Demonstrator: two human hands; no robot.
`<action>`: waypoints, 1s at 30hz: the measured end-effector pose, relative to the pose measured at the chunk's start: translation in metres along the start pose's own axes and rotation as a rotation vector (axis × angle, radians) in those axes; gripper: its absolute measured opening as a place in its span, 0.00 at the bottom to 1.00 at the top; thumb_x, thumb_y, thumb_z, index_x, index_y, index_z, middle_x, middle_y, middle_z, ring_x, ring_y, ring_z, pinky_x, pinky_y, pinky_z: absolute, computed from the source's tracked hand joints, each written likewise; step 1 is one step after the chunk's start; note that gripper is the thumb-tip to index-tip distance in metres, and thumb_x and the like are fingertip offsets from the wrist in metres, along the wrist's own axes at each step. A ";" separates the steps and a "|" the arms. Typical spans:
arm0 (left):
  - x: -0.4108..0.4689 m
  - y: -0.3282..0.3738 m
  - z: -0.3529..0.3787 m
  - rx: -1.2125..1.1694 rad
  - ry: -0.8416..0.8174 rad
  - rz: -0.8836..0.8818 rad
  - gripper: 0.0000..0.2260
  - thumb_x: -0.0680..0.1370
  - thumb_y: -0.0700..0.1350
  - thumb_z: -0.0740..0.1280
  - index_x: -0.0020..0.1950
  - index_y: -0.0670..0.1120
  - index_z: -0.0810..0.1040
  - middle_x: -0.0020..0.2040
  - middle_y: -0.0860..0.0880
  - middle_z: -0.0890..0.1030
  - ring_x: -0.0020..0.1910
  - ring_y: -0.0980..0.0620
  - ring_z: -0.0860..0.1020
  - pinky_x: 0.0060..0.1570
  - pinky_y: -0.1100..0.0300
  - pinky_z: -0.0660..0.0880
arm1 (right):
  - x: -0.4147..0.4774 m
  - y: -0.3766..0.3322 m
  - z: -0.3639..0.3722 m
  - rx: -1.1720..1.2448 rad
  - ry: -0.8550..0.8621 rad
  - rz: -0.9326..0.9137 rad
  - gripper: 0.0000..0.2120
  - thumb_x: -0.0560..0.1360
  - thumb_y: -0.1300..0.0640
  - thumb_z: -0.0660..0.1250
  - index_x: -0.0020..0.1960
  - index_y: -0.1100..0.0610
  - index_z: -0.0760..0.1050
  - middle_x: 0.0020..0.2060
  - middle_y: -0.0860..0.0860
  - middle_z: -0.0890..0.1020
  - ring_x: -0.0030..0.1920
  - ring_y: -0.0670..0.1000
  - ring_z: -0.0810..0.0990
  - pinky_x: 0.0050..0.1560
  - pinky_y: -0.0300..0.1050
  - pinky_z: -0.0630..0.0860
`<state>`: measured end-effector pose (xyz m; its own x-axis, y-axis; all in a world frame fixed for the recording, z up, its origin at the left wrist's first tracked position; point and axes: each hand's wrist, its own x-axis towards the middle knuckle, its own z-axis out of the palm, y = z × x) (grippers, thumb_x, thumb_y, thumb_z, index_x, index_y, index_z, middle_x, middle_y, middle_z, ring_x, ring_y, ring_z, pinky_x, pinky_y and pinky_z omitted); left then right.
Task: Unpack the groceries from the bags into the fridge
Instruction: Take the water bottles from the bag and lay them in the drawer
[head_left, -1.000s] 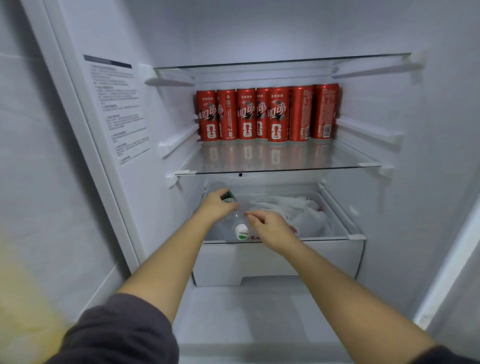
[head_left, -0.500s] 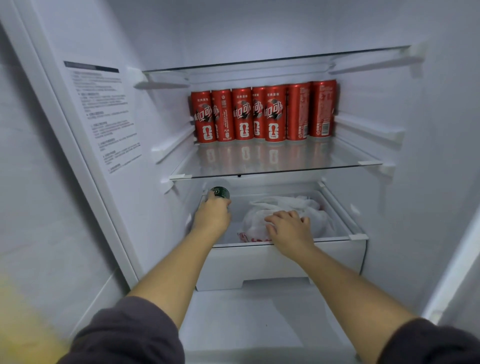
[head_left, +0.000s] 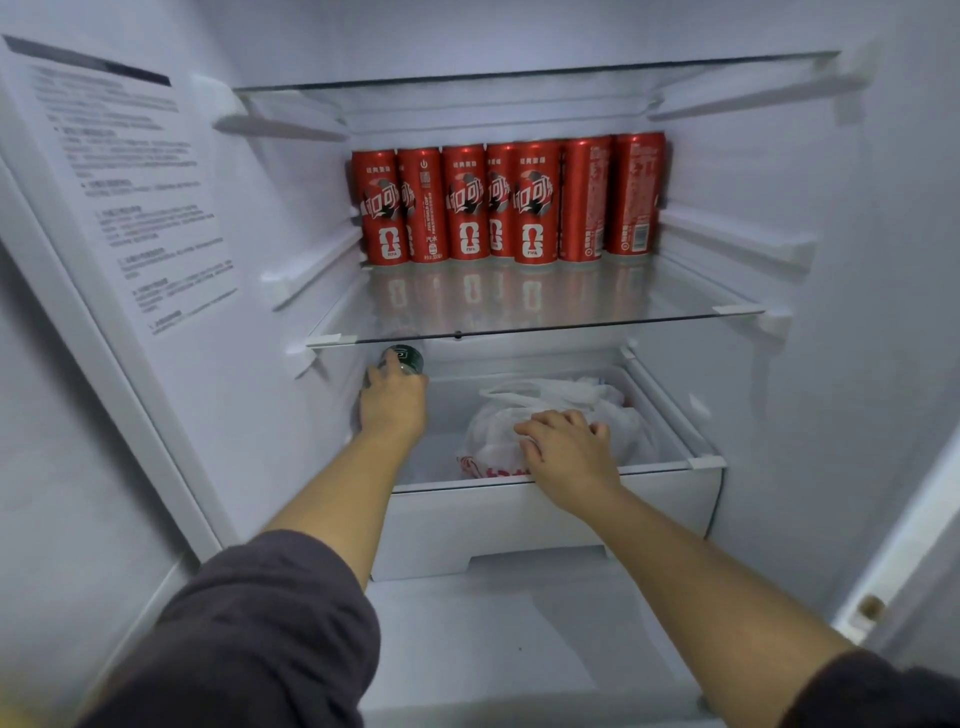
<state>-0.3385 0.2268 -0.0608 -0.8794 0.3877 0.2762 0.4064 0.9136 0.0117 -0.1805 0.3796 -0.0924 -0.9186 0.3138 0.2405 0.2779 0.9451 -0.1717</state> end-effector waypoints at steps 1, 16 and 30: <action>0.001 0.001 0.002 0.021 0.012 0.004 0.19 0.79 0.40 0.62 0.69 0.50 0.74 0.75 0.39 0.56 0.67 0.37 0.65 0.65 0.48 0.66 | 0.000 0.000 0.001 -0.003 0.001 0.001 0.19 0.83 0.49 0.50 0.71 0.43 0.68 0.71 0.45 0.69 0.68 0.51 0.65 0.60 0.51 0.60; 0.002 0.007 0.006 0.164 0.003 -0.024 0.21 0.80 0.39 0.58 0.73 0.46 0.68 0.76 0.32 0.54 0.73 0.32 0.56 0.74 0.44 0.54 | 0.000 0.002 0.000 -0.003 -0.026 -0.003 0.19 0.83 0.49 0.50 0.72 0.43 0.67 0.72 0.45 0.68 0.69 0.51 0.64 0.61 0.51 0.60; -0.024 0.024 -0.010 0.227 0.001 -0.007 0.30 0.82 0.52 0.54 0.80 0.47 0.46 0.80 0.42 0.45 0.78 0.40 0.44 0.73 0.36 0.43 | -0.020 0.004 -0.017 -0.073 0.012 0.025 0.23 0.82 0.47 0.52 0.77 0.45 0.58 0.75 0.49 0.64 0.73 0.54 0.61 0.66 0.54 0.59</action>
<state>-0.3048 0.2378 -0.0574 -0.8816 0.3813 0.2783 0.3342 0.9205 -0.2027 -0.1563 0.3788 -0.0821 -0.9078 0.3379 0.2482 0.3206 0.9410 -0.1083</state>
